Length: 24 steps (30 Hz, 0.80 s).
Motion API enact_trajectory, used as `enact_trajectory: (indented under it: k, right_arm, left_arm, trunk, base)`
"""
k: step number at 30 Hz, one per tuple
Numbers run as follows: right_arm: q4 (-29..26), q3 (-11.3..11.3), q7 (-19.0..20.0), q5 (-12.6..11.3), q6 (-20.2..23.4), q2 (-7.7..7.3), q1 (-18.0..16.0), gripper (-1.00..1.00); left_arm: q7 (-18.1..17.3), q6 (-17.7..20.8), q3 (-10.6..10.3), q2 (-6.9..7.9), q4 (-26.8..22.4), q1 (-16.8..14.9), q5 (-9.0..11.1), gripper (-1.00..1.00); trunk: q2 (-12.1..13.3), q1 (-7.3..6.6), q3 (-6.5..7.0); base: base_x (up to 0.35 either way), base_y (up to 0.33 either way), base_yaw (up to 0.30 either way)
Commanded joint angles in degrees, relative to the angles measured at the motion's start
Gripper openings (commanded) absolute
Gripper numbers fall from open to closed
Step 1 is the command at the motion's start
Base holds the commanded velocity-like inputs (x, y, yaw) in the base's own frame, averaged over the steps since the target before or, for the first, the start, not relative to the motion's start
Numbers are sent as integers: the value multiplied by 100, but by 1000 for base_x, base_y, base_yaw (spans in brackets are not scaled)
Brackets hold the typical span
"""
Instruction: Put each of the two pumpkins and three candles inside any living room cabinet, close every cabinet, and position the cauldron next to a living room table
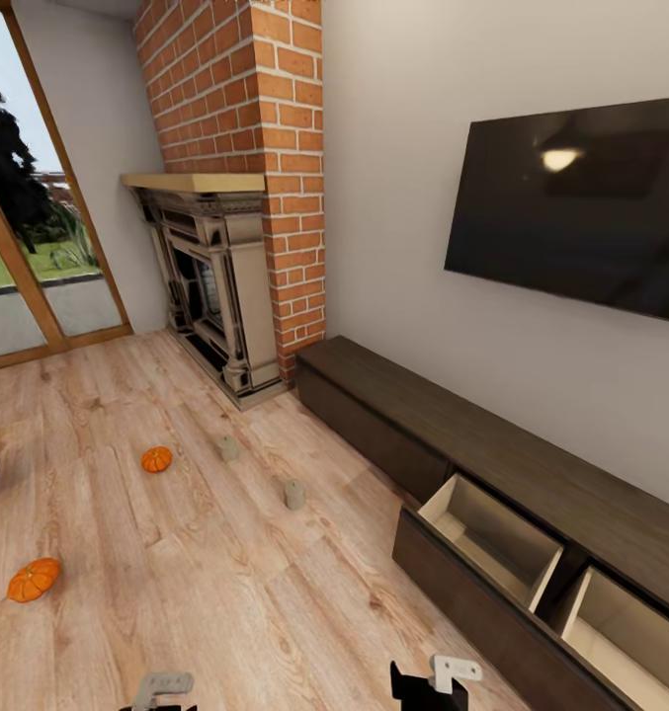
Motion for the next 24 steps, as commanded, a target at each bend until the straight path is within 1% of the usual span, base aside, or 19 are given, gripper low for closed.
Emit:
enact_trajectory:
  k: [1, 4, 6, 7, 9, 12, 16, 18, 21, 24]
  right_arm:
    - [1, 58, -41, -60, -23, -3, -4, 100]
    - [7, 111, -47, -63, -25, 2, -3, 100]
    - [17, 129, -49, -65, -26, 3, -1, 100]
    - [19, 133, -51, -64, -26, 3, -1, 100]
    - [28, 194, -59, -34, -26, 7, -2, 100]
    - [36, 355, -212, 87, -33, 24, -2, 100]
    - [46, 402, -339, 120, -35, 49, 1, 100]
    - [51, 407, -361, 123, -35, 51, -1, 100]
    - [54, 415, -375, 130, -36, 57, 1, 100]
    - [57, 419, -378, 127, -36, 62, 3, 100]
  left_arm:
    - [-31, 285, -20, 5, -109, -5, 84, 100]
    - [-56, 688, -28, 5, -351, -17, 108, 100]
    - [-49, 825, -33, 2, -466, -19, 109, 100]
    - [-45, 852, -34, 1, -492, -19, 109, 100]
    - [-35, 898, -38, -12, -548, -17, 108, 100]
    - [-30, 883, -47, -24, -614, -10, 104, 100]
    - [-27, 917, -44, -9, -675, -7, 93, 100]
    - [-26, 990, -38, -6, -685, -9, 93, 100]
    - [-9, 1235, -29, -19, -684, -11, 110, 100]
    - [12, 1320, -32, -40, -699, -7, 121, 100]
  trunk:
    - [39, -23, 13]
    - [159, -89, 67]
    - [239, -133, 103]
    - [279, -155, 121]
    - [279, -155, 121]
    - [279, -155, 121]
    - [279, -155, 121]
    - [279, -155, 121]
    - [279, -155, 121]
    - [279, -155, 121]
  base:
    - [0, 0, 0]
    - [0, 0, 0]
    - [0, 0, 0]
    - [0, 0, 0]
    - [0, 0, 0]
    - [0, 0, 0]
    - [75, 10, 0]
    - [229, 37, 0]
    - [255, 18, 0]
    - [211, 18, 23]
